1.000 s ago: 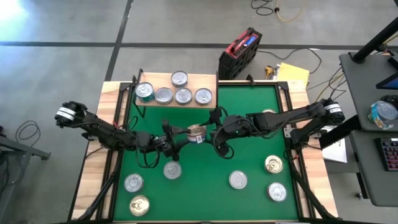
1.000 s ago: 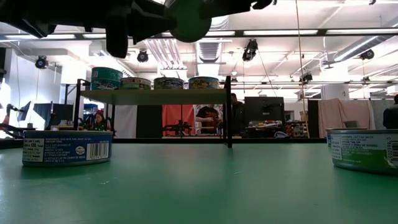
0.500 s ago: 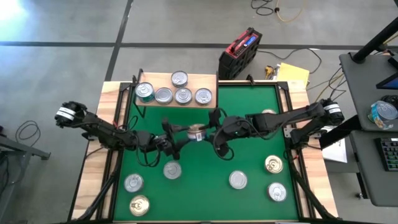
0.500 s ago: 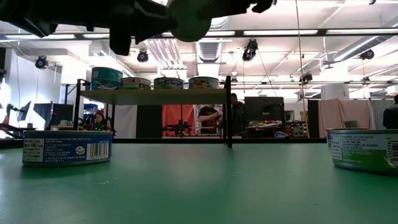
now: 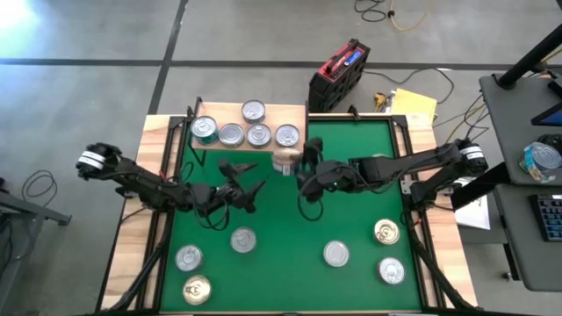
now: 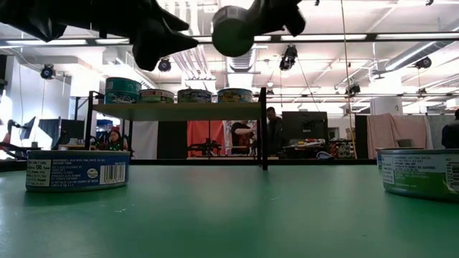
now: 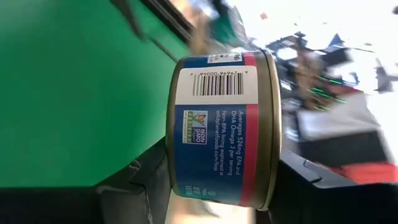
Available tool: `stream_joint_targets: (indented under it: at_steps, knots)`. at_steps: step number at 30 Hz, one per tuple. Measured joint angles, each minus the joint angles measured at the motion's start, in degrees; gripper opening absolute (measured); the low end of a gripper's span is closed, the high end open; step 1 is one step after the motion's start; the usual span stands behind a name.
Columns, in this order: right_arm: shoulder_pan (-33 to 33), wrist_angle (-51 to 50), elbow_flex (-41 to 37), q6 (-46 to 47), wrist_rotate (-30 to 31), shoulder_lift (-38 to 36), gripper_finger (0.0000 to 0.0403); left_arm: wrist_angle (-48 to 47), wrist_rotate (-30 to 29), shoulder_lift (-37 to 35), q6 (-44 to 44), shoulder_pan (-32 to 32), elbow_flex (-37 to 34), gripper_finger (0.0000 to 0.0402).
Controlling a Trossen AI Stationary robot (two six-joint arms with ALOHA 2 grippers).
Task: Stack canned seafood by type on shelf
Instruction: Put the top right blue tuna can on the shelf
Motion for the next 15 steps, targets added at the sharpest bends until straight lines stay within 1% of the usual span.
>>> stream_joint_targets:
  at_steps: [2,4,8,9,11,13,15]
  knots:
    - [-1.54,0.57,0.7,-4.1,2.85,0.07,0.0186,-0.11,-1.63,-0.27,-0.04,0.34,0.0,0.0278]
    - [-3.74,0.82,1.11,-7.45,4.38,0.07,0.0186,-0.31,-2.54,-0.54,0.13,0.73,0.0,0.0278]
    - [-9.41,3.21,1.19,-12.99,3.77,0.13,0.0186,-0.29,-7.42,-0.69,3.24,1.37,-0.28,0.0276]
    - [-10.97,3.53,1.19,-14.14,3.24,0.13,0.0186,-0.3,-8.77,-0.69,3.96,1.46,-0.45,0.0274]
    - [-14.31,3.81,1.2,-15.5,-0.4,0.2,0.0186,-0.31,-10.48,-0.69,5.03,1.49,-0.79,0.027]
    - [-17.52,3.84,1.22,-16.35,-4.82,0.46,0.0186,-0.31,-10.67,-0.72,5.32,1.47,-1.03,0.0267]
    - [-20.14,4.82,1.22,-17.56,-6.86,0.94,0.0186,-0.31,-10.78,-0.72,5.4,1.47,-1.16,0.0263]
